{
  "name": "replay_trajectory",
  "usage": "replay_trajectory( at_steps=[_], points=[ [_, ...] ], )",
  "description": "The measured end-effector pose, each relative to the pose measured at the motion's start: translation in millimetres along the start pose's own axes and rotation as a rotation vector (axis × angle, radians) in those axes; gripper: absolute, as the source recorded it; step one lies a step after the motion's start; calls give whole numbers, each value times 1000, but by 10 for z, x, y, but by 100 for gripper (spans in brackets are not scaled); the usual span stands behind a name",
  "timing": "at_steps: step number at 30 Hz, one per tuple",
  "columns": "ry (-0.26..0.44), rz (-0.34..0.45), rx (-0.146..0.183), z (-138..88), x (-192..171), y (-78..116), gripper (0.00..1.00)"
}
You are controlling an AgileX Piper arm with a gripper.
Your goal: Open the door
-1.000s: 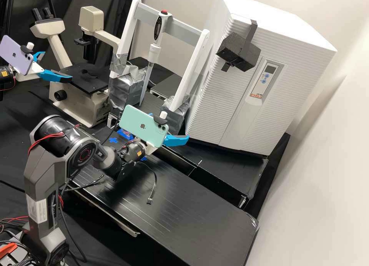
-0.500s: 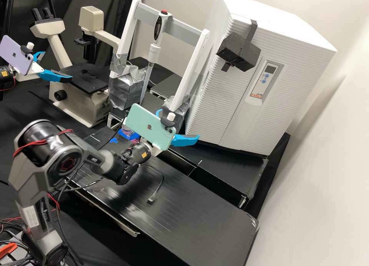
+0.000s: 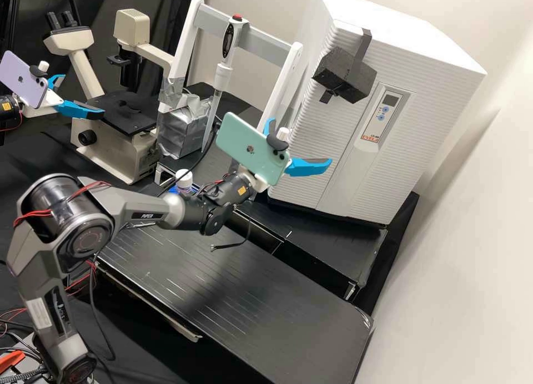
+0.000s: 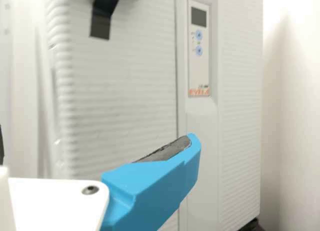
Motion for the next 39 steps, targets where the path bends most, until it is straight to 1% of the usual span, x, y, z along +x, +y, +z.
replay_trajectory(
  at_steps=[1,2,5,9,21,24,28,29,34,36,37,39],
  points=[
    [-5,1,1,-1,27,14,100],
    [-9,4,1,-5,54,34,0],
    [-17,10,-1,-33,101,88,0],
    [-3,24,-2,-79,135,138,0],
    [-9,23,-3,-103,161,163,0],
    [-6,28,7,-129,182,165,0],
    [-11,22,3,-132,216,143,0],
    [-11,18,6,-136,224,129,100],
    [-11,0,10,-180,247,96,100],
    [-10,-3,3,-185,254,85,100],
    [-14,-6,-6,-184,264,85,0],
    [-19,-9,-17,-185,273,87,0]
  ],
)
